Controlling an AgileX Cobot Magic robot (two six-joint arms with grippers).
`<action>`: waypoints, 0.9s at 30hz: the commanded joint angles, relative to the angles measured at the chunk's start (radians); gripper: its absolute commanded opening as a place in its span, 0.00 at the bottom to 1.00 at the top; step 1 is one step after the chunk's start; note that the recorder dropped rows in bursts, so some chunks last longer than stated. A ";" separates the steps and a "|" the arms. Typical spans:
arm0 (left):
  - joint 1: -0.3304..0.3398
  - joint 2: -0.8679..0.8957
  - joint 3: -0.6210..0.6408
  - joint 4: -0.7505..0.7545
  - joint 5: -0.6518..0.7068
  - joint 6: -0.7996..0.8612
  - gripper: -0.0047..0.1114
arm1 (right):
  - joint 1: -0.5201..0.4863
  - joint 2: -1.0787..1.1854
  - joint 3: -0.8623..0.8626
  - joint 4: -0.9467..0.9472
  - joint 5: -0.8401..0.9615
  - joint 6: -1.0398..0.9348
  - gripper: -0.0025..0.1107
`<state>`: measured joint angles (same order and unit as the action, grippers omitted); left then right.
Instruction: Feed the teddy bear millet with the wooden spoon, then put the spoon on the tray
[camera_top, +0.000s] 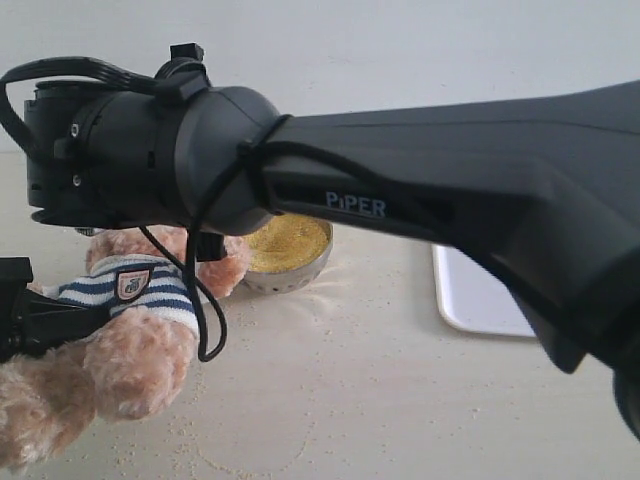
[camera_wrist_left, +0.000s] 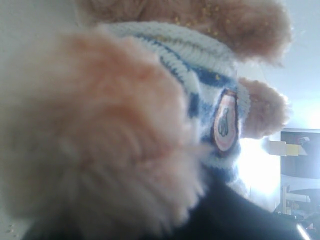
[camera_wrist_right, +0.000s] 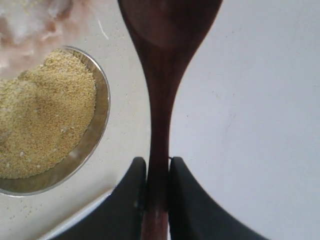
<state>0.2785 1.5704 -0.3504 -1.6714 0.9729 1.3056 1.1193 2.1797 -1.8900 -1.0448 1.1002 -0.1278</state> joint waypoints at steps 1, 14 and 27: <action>-0.010 -0.008 0.001 -0.010 0.033 0.004 0.08 | -0.011 -0.018 0.003 0.013 0.028 0.047 0.02; -0.010 -0.008 -0.079 -0.041 -0.012 -0.008 0.08 | -0.325 -0.146 0.003 0.579 0.121 -0.279 0.02; -0.010 -0.008 -0.093 -0.073 -0.218 -0.008 0.08 | -0.273 -0.050 0.005 0.297 0.060 -0.461 0.02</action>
<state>0.2785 1.5722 -0.4374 -1.7141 0.7542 1.3025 0.8107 2.1054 -1.8838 -0.6581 1.2086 -0.5582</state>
